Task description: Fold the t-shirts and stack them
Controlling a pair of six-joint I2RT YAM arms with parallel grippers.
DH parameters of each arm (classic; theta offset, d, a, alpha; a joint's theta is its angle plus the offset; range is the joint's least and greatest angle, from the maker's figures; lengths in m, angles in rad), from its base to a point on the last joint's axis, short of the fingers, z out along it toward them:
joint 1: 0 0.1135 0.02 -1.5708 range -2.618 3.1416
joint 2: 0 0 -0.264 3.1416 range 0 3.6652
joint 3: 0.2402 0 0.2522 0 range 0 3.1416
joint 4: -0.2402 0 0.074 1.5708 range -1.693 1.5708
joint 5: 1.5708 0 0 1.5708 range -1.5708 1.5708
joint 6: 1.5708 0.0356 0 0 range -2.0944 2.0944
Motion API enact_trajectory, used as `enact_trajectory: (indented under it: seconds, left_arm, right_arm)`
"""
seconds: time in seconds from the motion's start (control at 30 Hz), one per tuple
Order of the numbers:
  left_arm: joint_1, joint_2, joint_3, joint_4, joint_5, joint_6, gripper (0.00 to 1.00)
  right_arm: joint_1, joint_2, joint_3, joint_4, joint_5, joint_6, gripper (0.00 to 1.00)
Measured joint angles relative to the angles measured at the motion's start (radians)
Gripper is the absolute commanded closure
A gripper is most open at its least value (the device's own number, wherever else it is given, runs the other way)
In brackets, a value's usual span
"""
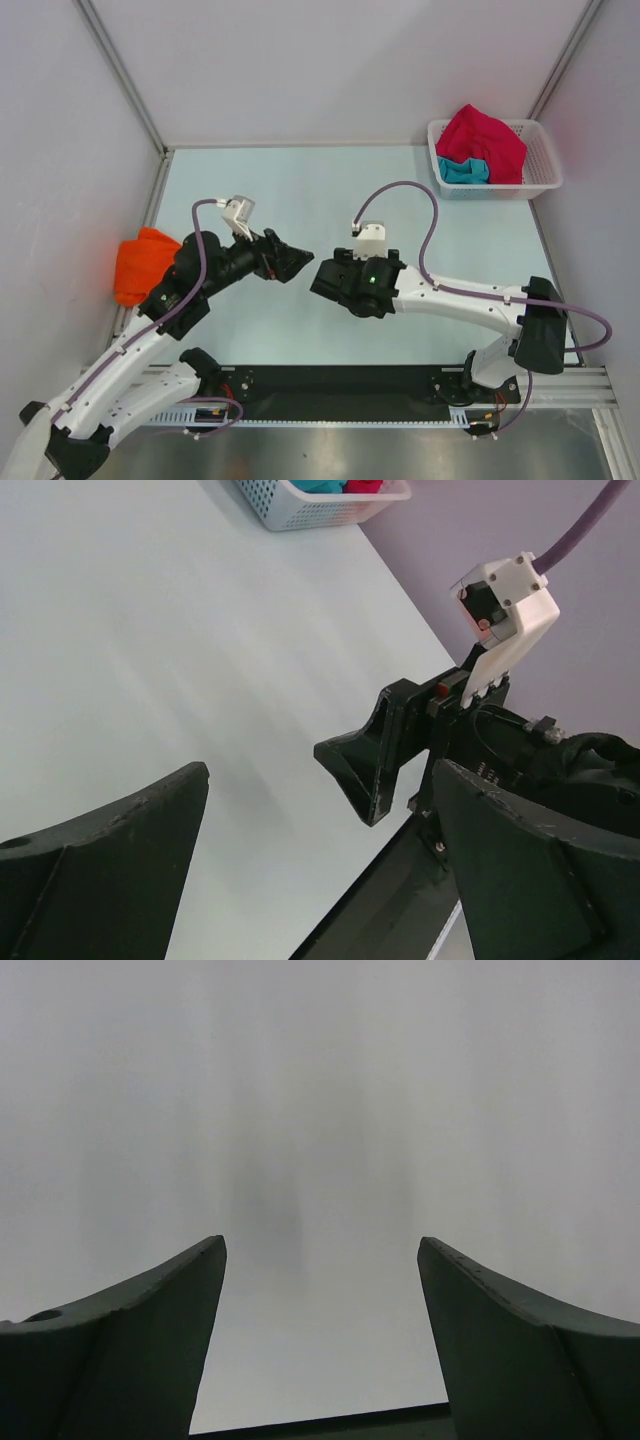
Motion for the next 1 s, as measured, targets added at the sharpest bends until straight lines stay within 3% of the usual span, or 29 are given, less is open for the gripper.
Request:
enact_trajectory:
  seconds: [0.27,0.63,0.77,0.87,1.0]
  left_arm:
    - [0.022,0.114,0.002,-0.024,-0.022,0.001,0.0]
    - [0.224,0.3,0.056,-0.133,0.089,-0.026,0.0]
    - [0.303,0.402,0.197,-0.143,0.171,-0.011,0.01]
    - [0.349,0.497,0.317,-0.145,0.239,0.009,0.01]
    - [0.413,0.615,0.386,-0.133,0.364,0.006,0.0]
  right_arm:
    - [0.01,0.01,-0.001,0.06,-0.014,-0.093,0.19]
    - [-0.017,-0.048,-0.014,0.186,-0.069,-0.288,0.2]
    - [-0.238,-0.14,-0.002,0.302,-0.283,-0.407,0.23]
    - [-0.497,-0.204,-0.005,0.431,-0.505,-0.462,0.25]
    - [-0.688,-0.166,0.07,0.462,-0.618,-0.534,0.23]
